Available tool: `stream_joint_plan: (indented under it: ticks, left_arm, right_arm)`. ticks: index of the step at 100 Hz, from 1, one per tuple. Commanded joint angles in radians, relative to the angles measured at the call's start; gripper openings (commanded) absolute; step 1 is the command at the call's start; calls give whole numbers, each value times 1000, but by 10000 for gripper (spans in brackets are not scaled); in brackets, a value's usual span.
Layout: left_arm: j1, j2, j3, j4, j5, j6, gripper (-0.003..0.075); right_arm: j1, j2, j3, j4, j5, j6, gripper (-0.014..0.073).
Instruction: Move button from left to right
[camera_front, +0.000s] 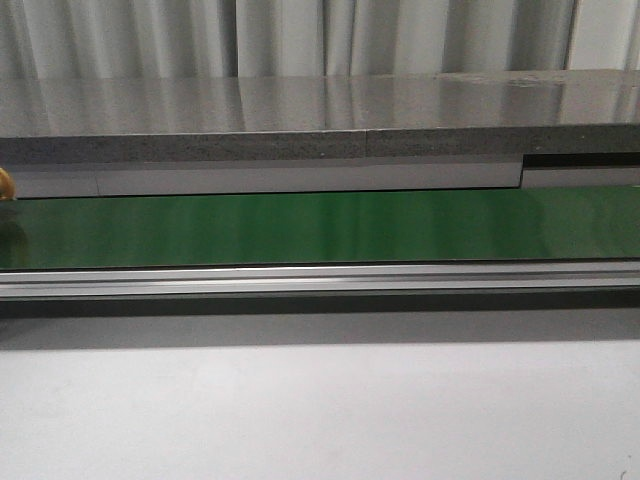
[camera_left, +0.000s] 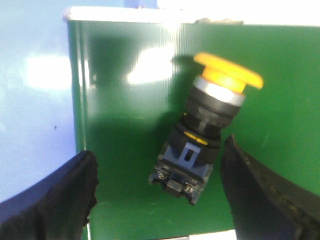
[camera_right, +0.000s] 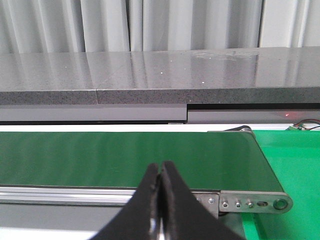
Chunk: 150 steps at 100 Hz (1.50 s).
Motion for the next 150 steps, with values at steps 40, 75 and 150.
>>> stream_joint_plan:
  ticks: [40, 75, 150]
  left_arm:
    - [-3, -249, -44, -39, -16, 0, 499]
    - [-5, -463, -41, -205, -111, 128, 494]
    - [-194, -1276, 784, -132, -787, 182, 494]
  right_arm:
    - [0, -20, -14, -11, -83, -2, -68]
    - [0, -20, -14, -11, -83, -2, -68]
    - [0, -20, -14, -11, -83, -2, -68]
